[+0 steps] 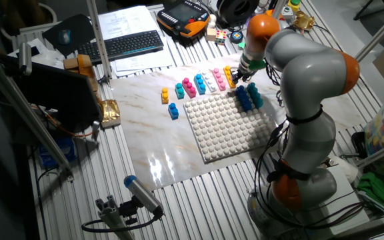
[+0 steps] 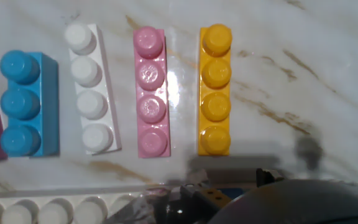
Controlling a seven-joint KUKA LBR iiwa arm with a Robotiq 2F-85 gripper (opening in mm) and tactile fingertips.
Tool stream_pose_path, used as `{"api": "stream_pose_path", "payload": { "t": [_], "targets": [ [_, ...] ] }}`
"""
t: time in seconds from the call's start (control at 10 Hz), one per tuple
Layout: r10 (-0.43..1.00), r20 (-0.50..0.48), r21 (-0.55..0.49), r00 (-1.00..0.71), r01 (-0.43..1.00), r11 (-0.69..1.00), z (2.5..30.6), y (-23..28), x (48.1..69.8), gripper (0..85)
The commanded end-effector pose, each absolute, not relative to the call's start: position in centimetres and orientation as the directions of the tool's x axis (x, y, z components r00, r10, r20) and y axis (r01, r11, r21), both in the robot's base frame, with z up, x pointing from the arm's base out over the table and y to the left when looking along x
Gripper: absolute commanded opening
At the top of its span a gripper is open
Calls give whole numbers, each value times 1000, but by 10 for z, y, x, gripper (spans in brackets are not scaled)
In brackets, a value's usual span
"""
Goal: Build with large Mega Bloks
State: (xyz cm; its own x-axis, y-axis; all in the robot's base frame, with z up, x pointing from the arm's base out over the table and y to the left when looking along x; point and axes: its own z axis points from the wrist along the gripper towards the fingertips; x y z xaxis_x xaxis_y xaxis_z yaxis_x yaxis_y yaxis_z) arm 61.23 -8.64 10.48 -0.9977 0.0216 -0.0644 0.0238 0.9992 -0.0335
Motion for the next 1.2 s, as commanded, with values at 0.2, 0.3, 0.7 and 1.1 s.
{"api": "stream_pose_path", "payload": {
  "t": [0.2, 0.3, 0.7, 1.1],
  "targets": [
    [45, -78, -47, -996, 48, 998, 97, -87, 617, 457],
    [51, -81, -37, -995, 55, 998, 92, -88, 619, 457],
    [51, -76, -4, -996, 51, 999, 82, -87, 623, 450],
    [27, -76, -1, -997, 27, 1000, 82, -87, 623, 417]
  ]
}}
